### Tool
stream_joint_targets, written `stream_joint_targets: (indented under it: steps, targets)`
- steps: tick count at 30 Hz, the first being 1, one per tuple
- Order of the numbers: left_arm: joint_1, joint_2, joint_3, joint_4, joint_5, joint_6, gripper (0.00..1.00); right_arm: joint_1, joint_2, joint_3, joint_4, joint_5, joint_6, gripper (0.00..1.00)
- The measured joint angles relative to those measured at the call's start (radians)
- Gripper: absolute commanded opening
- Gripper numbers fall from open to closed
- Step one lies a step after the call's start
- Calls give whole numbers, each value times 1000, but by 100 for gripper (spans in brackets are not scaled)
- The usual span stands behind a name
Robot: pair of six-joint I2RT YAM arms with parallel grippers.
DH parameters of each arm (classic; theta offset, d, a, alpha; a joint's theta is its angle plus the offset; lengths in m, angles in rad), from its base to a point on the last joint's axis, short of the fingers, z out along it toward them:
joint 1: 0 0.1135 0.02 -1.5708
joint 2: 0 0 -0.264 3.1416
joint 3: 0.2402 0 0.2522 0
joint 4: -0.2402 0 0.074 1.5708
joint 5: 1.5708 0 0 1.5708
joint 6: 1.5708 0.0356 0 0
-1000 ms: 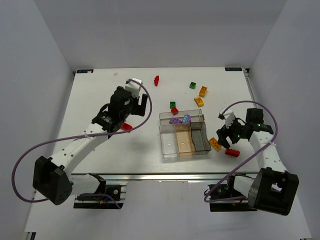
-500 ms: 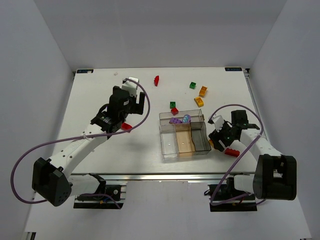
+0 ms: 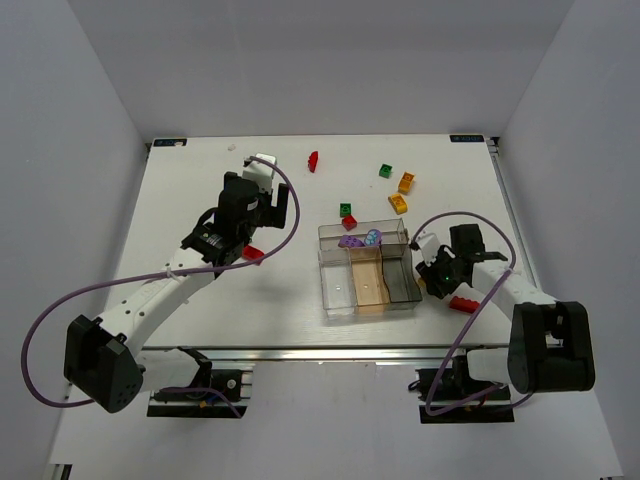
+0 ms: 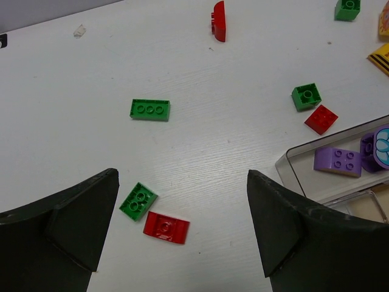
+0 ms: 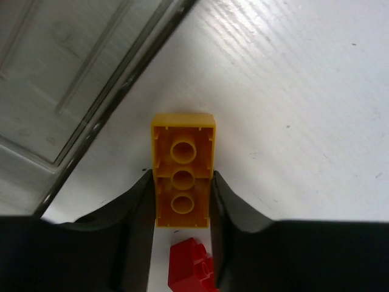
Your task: Sort the legos into containers by color
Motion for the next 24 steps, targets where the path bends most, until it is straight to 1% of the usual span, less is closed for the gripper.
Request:
stream_joint_targets:
  steps: [1, 2, 6, 10, 13, 18, 22, 23, 24]
  targets:
    - [0, 0, 0, 0, -2, 1, 96, -1, 0, 0, 5, 8, 14, 6]
    - [0, 0, 0, 0, -3, 1, 96, -2, 0, 1, 10, 21, 19, 0]
    - [0, 0, 0, 0, -10, 2, 96, -3, -1, 32, -3, 73, 32, 0]
    - [0, 0, 0, 0, -14, 2, 96, -4, -6, 169, -51, 88, 27, 0]
    - [0, 1, 0, 0, -14, 2, 96, 1, -19, 290, -52, 42, -16, 0]
    - [0, 24, 0, -1, -19, 2, 96, 61, 2, 388, -69, -74, -67, 0]
    - [0, 49, 0, -8, -23, 6, 96, 132, 58, 400, -92, -127, -65, 0]
    - [0, 53, 0, -10, -24, 7, 96, 147, 64, 394, -95, -130, -62, 2]
    - [0, 57, 0, -10, -24, 8, 96, 158, 64, 381, -97, -132, -61, 6]
